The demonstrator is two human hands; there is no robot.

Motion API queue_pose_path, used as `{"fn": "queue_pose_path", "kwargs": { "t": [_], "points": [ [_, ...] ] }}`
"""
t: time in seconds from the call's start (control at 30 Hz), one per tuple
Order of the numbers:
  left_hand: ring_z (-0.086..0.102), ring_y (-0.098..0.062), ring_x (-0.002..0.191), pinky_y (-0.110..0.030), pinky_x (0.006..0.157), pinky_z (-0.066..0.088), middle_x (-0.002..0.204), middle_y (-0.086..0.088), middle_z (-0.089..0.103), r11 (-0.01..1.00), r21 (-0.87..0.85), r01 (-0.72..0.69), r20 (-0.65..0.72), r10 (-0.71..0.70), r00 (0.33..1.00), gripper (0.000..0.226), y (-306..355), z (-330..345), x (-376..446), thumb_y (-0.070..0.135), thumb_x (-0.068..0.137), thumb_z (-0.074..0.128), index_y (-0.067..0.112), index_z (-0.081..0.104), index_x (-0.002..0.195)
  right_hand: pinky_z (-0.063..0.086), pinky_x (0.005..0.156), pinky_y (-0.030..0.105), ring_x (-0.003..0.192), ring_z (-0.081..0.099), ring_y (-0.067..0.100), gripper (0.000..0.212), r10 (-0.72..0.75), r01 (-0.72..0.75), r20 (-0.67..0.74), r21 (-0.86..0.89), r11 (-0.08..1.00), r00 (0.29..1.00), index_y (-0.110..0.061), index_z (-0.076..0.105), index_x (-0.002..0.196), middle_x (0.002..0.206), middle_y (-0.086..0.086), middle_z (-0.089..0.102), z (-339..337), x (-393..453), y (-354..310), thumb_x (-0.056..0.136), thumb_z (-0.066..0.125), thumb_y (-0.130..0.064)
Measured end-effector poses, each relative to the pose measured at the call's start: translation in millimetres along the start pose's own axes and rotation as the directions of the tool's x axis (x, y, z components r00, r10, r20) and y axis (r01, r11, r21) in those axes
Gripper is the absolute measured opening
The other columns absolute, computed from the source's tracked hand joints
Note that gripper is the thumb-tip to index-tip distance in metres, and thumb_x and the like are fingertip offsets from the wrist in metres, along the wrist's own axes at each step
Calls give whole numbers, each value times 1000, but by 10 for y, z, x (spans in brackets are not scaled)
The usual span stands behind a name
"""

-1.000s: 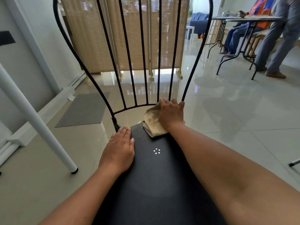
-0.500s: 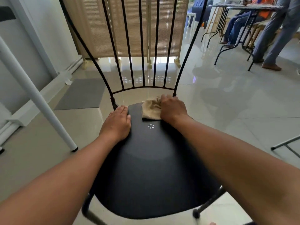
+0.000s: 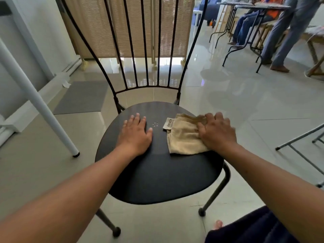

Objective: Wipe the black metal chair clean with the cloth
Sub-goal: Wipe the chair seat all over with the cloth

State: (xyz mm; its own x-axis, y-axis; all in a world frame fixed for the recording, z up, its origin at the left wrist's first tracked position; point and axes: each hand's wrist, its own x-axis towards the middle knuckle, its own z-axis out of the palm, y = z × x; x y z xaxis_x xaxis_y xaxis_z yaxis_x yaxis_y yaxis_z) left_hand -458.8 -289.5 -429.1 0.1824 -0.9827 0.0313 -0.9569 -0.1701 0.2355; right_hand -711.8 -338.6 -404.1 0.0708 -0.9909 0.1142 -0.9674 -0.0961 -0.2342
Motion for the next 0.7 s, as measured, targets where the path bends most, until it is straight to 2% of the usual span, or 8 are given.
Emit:
{"fn": "queue_pose_path", "kwargs": {
  "t": [0.07,0.1,0.13,0.27,0.47,0.7],
  "points": [
    [-4,-21,153,-41,123,-3,166,-3,-1,999,38,1,36,-2,999,69,68,48,-70,55,99,23,22,9,158,41,93,43,121,51,36,66,162,-201,192,208,957,968,-19,50,134,134,12,54,5,-40,41,91,41,-67],
    [-6,-21,152,-41,123,-4,166,-2,-3,999,47,4,49,-6,999,70,67,51,-67,57,98,22,23,7,158,41,93,39,119,54,35,70,206,-293,266,352,889,942,-15,55,130,132,13,58,22,-57,49,88,45,-71],
    [-7,-20,152,-41,123,-4,166,-2,-5,999,52,7,59,-10,998,70,55,48,-56,58,98,21,24,6,158,41,91,37,118,55,34,71,214,-321,282,424,847,935,-12,60,125,130,14,61,44,-65,46,87,49,-71],
    [-5,-21,152,-42,123,-3,166,-2,-4,997,78,-8,82,2,997,70,2,22,29,57,99,21,24,5,158,40,84,34,114,57,37,68,235,-281,163,371,885,958,-4,63,120,125,18,63,77,-12,-47,92,48,-64],
    [-5,-21,152,-42,123,-2,166,-1,-5,994,112,2,103,-13,995,68,-226,-53,236,57,100,20,25,4,158,43,94,38,116,56,38,63,200,-252,168,404,879,965,-1,60,122,127,21,61,150,164,-300,97,45,-57],
    [-4,-19,152,-41,123,-2,166,1,-5,988,151,22,109,-38,993,68,-531,-127,574,56,100,19,25,3,158,42,97,38,118,55,37,53,167,-222,162,441,870,973,-1,60,122,128,20,60,233,453,-658,101,40,-46]
  ]
}}
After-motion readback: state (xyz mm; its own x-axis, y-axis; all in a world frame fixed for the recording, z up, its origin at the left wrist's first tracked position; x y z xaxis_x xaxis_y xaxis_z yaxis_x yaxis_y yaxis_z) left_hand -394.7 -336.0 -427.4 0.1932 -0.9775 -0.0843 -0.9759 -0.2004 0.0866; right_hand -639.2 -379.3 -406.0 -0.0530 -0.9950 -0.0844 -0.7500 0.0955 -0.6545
